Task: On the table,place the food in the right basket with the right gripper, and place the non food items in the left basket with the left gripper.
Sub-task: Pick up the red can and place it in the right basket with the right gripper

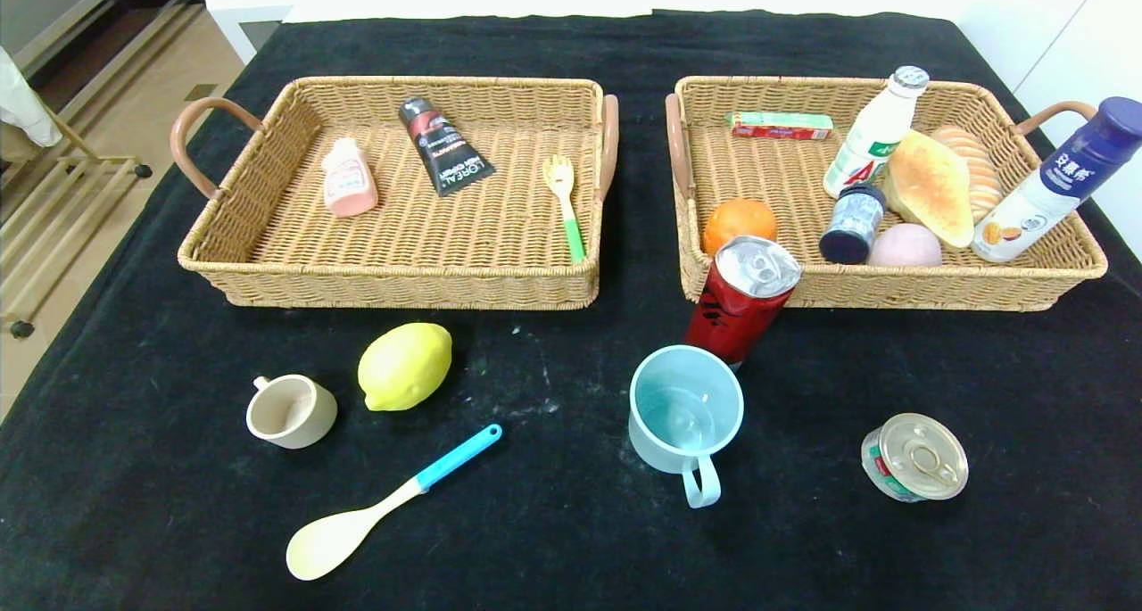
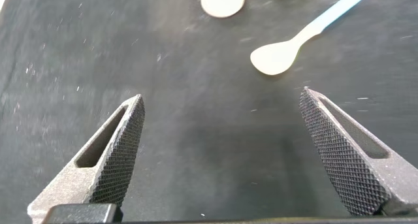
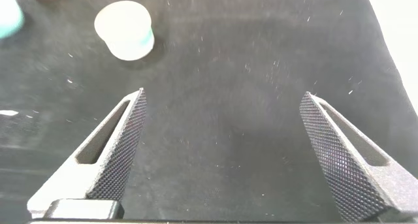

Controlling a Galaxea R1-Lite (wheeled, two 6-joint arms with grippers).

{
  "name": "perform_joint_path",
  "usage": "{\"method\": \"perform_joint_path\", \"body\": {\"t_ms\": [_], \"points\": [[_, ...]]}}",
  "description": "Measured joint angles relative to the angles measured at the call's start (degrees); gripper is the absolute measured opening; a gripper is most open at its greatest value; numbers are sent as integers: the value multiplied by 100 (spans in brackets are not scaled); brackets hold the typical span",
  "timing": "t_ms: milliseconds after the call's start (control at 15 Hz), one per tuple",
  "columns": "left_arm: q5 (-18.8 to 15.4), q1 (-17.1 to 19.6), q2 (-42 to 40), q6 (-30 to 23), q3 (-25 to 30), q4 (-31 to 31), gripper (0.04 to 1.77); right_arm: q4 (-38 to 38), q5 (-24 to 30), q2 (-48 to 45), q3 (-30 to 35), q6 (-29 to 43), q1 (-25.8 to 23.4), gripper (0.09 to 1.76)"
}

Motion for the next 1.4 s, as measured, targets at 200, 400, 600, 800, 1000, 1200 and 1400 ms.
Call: {"method": "perform_joint_path", "body": {"t_ms": [200,400,600,800,1000,1200,1400], "points": [[-150,-7,436,5,-686,157,172,238,71,295,-692,-51,5,171],[-182,-134,1100,13,-1384,171,172,210,74,894,-1265,-289,85,171],[-185,-327,1707,30,-1974,176,172,-59,63,1657,-1790,-377,352,171],[-183,-625,2356,41,-2538,176,172,-339,90,2547,-2211,-424,517,171],[-183,-1133,3021,151,-3115,176,172,-463,501,3388,-2675,-466,562,171],[-183,-1548,3647,368,-3599,173,172,-479,890,4105,-3148,-477,567,171],[-251,-1950,4308,438,-4074,173,172,-482,1130,4771,-3645,-477,590,171]]}}
